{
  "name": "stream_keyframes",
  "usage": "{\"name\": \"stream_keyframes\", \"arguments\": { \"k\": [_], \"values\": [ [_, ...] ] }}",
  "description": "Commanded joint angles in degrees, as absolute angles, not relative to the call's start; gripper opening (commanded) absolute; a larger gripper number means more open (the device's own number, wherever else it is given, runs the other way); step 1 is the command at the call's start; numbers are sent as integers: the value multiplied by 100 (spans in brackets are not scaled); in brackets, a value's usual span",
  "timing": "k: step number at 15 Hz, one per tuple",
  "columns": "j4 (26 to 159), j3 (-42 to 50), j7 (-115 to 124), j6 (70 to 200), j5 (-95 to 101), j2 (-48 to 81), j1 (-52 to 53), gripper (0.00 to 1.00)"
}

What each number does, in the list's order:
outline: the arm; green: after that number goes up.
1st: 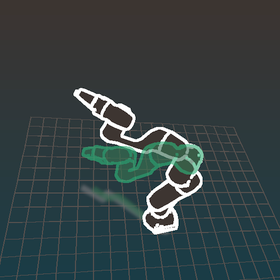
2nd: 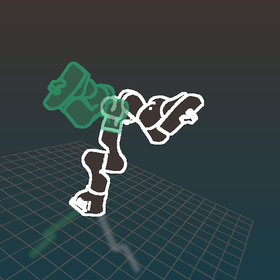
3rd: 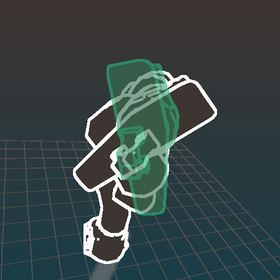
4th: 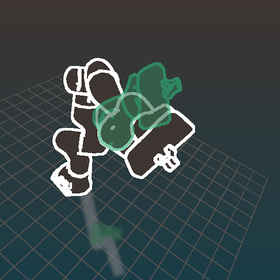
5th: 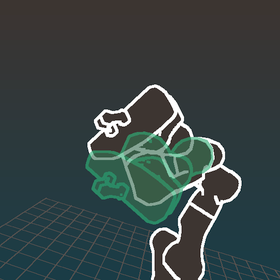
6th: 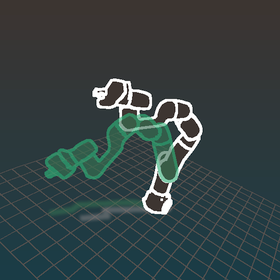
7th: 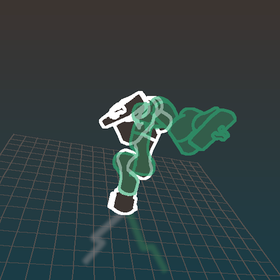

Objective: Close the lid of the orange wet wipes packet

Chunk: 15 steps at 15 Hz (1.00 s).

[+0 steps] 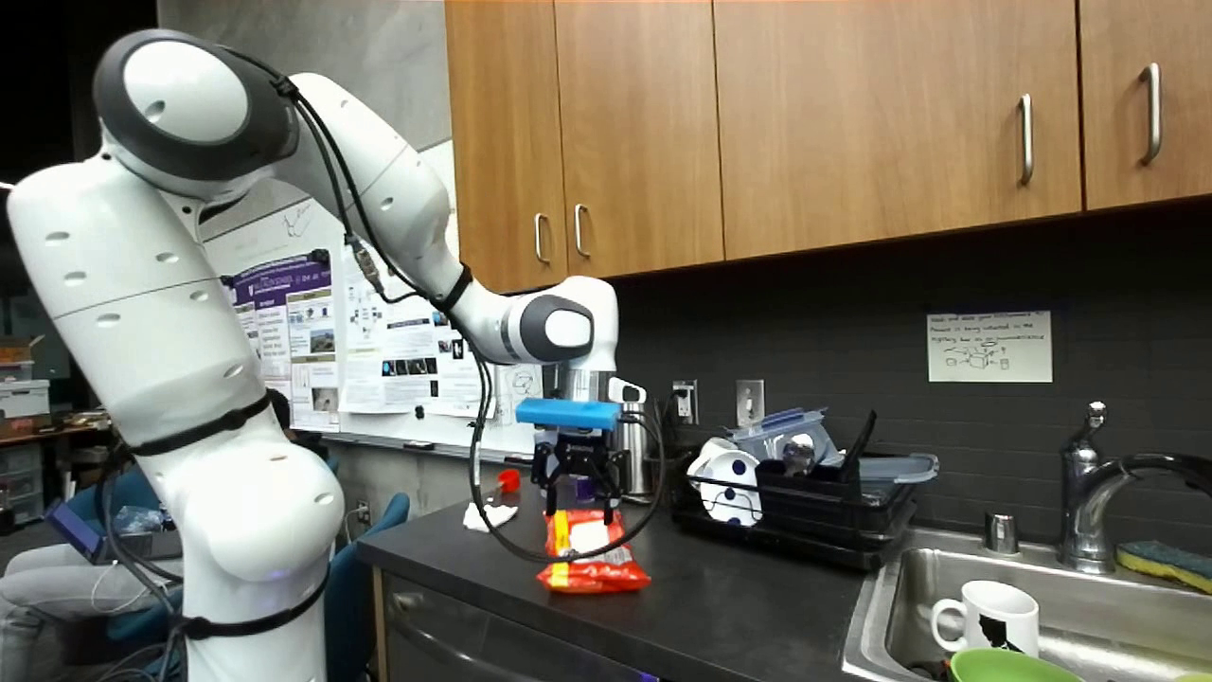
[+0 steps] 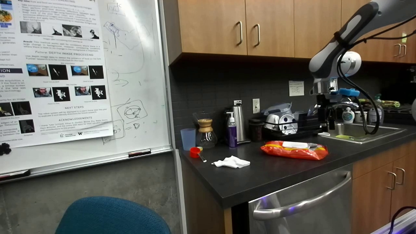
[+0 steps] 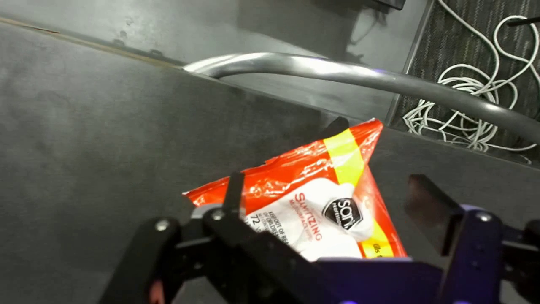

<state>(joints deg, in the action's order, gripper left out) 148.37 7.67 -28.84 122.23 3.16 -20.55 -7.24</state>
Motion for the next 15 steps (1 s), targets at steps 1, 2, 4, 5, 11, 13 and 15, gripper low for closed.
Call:
{"name": "stream_keyframes", "arguments": {
  "k": [1, 2, 4, 5, 11, 13, 15],
  "values": [
    [15265, 696, -2478, 12309, 517, -2728, -556, 100],
    [15298, 651, -2375, 12313, 507, -2830, -495, 100],
    [15279, 559, -2190, 12267, 452, -2947, -365, 100],
    [15238, 485, -2041, 12282, 430, -2960, -296, 100],
    [15071, 49, -1089, 12529, 485, -2873, -69, 100],
    [15012, -37, -841, 12641, 480, -2794, -55, 100],
    [14916, -59, -675, 12643, 435, -2757, -56, 100]
  ]
}}
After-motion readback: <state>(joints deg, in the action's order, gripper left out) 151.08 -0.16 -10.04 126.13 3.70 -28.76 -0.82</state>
